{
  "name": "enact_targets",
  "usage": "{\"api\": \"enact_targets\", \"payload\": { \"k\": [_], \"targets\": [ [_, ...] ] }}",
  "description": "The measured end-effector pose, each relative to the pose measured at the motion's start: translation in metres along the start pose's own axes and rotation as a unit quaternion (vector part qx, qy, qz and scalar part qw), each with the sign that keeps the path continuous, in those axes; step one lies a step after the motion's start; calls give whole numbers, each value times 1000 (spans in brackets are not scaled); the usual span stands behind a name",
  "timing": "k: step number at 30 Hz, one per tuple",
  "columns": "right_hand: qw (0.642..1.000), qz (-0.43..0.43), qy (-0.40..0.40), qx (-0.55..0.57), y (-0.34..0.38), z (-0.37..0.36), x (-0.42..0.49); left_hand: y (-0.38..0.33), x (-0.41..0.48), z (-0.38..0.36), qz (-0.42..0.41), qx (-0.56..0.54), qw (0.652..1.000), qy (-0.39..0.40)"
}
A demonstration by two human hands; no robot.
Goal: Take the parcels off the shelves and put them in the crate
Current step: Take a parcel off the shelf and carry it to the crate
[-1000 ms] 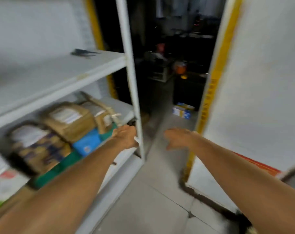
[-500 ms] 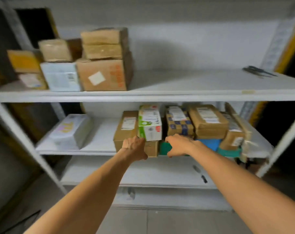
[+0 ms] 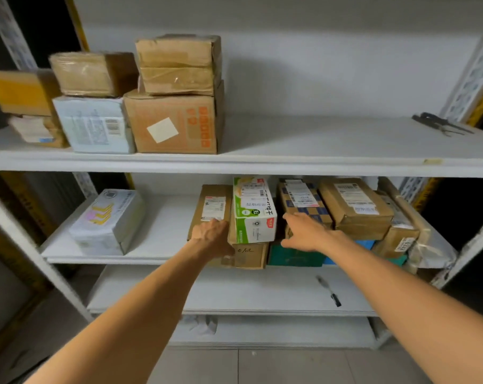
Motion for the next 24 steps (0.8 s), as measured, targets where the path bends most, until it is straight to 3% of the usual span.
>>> {"api": "enact_targets", "payload": {
  "k": [6,13,21,24],
  "targets": [
    [983,-40,-58,170,0,2,35,15,54,-10,-11,-250,968,35],
    [967,-75,-54,238,5,-5,75,18,102,-19,-29,-365,929,47],
    [929,-114,-30,352,-10,-13,110,-1,115,-41,-61,-622,765,154],
    [921,-115,10,373,-13,-15,119,4,118,-43,-29,-661,735,148]
  ]
}}
Point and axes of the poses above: each hand's wrist, its own x-axis towards the middle knuckle, its own z-axis out of the back of the hand, y = z × x, the point moved 10 cm from there along x, towards the middle knuckle, and after that the axes turned 7 degrees about y, right-handed, at the moved point
